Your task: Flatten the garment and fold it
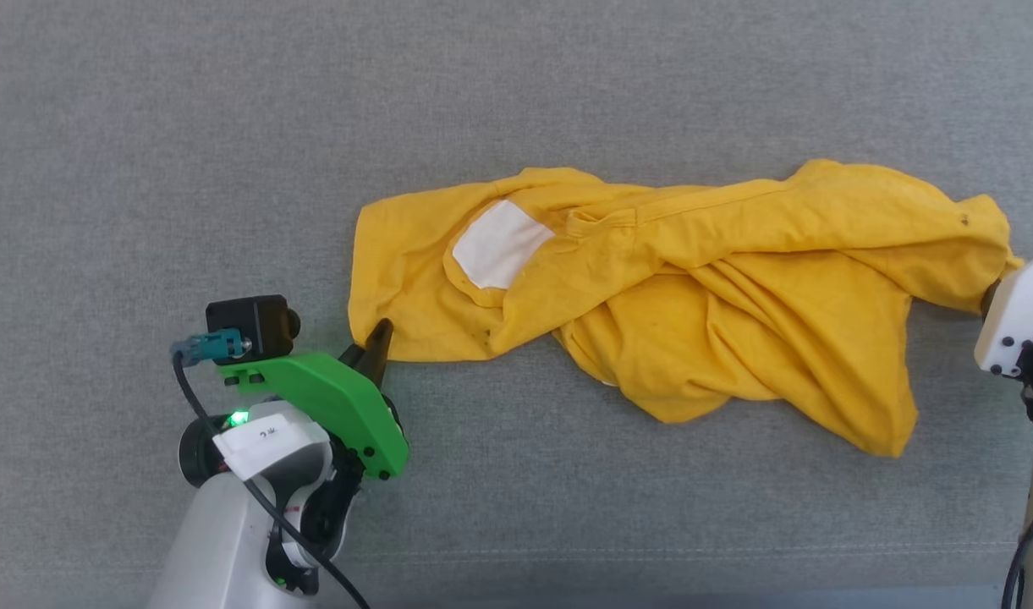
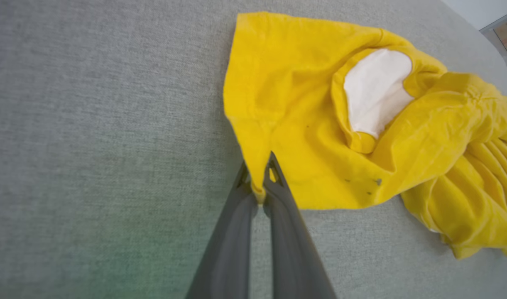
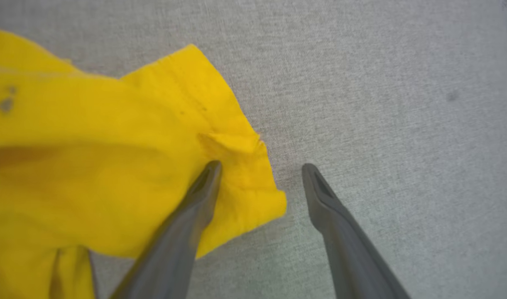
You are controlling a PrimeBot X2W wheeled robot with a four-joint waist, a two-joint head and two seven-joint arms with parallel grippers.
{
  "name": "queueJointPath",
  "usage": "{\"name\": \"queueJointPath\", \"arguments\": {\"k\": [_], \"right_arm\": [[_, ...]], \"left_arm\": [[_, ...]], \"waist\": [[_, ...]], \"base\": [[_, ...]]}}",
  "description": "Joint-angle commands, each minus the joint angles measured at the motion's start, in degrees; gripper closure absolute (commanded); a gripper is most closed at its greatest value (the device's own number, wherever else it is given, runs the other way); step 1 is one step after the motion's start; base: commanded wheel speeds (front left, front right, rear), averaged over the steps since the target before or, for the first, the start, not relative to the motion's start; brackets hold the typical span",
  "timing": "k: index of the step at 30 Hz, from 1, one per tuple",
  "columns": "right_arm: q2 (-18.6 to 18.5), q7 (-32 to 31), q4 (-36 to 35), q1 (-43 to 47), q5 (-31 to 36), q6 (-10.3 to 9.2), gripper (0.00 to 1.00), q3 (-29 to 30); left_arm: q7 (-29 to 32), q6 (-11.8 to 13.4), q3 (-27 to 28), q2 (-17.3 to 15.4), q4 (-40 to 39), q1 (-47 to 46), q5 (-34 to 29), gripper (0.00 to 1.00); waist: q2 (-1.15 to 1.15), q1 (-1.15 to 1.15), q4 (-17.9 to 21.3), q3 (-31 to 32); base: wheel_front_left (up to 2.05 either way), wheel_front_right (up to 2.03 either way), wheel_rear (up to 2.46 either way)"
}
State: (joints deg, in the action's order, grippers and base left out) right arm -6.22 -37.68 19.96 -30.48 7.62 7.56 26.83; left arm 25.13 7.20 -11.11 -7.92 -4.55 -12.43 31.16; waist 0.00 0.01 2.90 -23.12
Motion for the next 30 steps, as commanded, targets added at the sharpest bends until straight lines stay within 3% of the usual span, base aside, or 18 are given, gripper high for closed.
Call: {"name": "queueJointPath", "arguments": {"k": [1,5,6,7,8,22,28,30], "right_arm": [[0.17,-0.66,0.98,-0.72,0.9,-0.08,0.0,0.07],[0.35,-1.39,2.43,-1.56,1.47,-0.08,0.0,-0.73],[0.38,-1.53,2.49,-1.8,1.27,-0.08,0.53,-0.87],[0.28,-1.55,2.35,-2.05,0.97,-0.08,0.85,-1.26],[0.13,-1.69,2.23,-2.13,0.73,-0.08,1.0,-1.55],[-3.69,-2.48,-8.51,0.95,-9.43,-0.08,1.0,-4.85],[-5.4,-5.81,-14.53,-2.17,-14.77,-0.08,1.0,-8.91],[-5.64,-6.91,-15.17,-4.97,-16.29,-0.08,1.0,-10.23]], "left_arm": [[0.08,0.07,-0.2,-0.36,-0.24,0.66,-0.28,1.0],[-0.07,0.07,-0.44,-0.37,-0.33,0.73,-0.27,1.0],[-0.18,0.05,-0.46,-0.35,-0.3,0.69,-0.26,1.0],[-0.35,-0.01,-0.49,-0.32,-0.28,0.59,-0.23,1.0],[-0.58,-0.08,-0.49,-0.28,-0.27,0.5,-0.19,1.0],[-5.95,-1.91,2.61,1.93,-1.68,-0.84,5.37,1.0],[-4.46,-3.77,5.9,-0.19,-1.25,-11.07,8.38,1.0],[-3.83,-4.38,6.61,-2.31,1.4,-16.06,7.57,1.0]], "waist": [[0.0,-0.01,-0.62,-0.94],[0.0,-0.01,-0.61,-1.2],[0.0,-0.01,-0.56,-1.15],[0.0,-0.01,-0.49,-1.0],[0.0,-0.01,-0.41,-0.77],[0.0,-0.01,1.29,10.06],[0.0,-0.01,2.07,12.66],[0.0,-0.01,2.3,12.84]], "base": [[0.0,0.0,0.0],[0.0,0.0,0.0],[0.0,0.0,0.0],[0.0,0.0,0.0],[0.0,0.0,0.0],[0.0,0.0,0.0],[0.0,0.0,0.0],[0.0,0.0,0.0]]}}
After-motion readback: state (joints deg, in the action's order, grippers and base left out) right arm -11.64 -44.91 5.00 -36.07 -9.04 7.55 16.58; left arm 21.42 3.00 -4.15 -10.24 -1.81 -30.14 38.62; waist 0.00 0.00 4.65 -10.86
